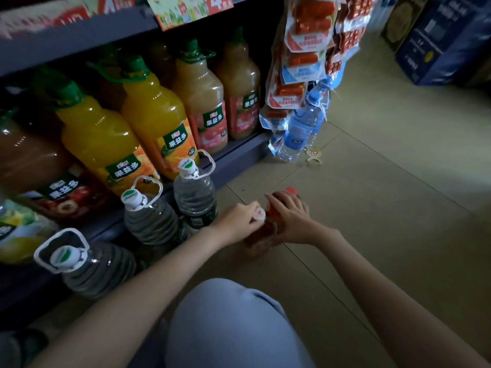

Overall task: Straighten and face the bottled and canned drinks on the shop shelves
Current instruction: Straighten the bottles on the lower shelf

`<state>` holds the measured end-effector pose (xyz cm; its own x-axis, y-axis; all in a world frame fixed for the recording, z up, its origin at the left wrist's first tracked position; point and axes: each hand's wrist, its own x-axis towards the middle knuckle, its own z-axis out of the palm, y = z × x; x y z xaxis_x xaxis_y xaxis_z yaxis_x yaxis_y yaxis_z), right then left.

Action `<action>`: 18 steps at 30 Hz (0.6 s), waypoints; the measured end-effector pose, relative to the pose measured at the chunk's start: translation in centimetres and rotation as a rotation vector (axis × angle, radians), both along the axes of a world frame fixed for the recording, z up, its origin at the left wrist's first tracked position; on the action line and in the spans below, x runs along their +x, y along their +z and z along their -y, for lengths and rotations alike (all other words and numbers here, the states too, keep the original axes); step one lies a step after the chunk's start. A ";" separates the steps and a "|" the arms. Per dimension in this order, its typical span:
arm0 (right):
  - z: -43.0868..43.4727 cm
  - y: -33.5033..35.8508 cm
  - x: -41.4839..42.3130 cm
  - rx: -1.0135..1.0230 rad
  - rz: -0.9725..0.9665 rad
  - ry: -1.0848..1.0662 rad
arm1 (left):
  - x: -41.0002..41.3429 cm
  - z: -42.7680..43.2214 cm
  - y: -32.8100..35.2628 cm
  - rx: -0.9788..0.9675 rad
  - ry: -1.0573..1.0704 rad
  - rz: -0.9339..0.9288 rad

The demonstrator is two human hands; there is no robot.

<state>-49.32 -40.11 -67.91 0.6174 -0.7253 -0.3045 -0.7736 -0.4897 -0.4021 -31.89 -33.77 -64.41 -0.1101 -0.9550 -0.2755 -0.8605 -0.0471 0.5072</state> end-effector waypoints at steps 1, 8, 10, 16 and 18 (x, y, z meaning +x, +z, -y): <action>-0.3 0.3 0.3 0.092 0.104 0.015 | 0.4 0.0 1.5 -0.062 -0.001 -0.012; 0.8 8.7 4.6 0.444 0.799 -0.187 | 5.4 0.0 15.8 -0.438 0.154 -0.167; 0.8 12.0 7.2 0.384 0.906 -0.171 | 6.4 0.0 19.3 -0.539 0.222 -0.208; 0.9 20.7 14.5 0.362 1.229 -0.194 | 10.3 -2.5 26.1 -0.720 0.358 -0.133; 1.1 23.5 16.5 0.419 1.340 -0.198 | 11.8 -3.9 26.4 -0.641 0.407 -0.124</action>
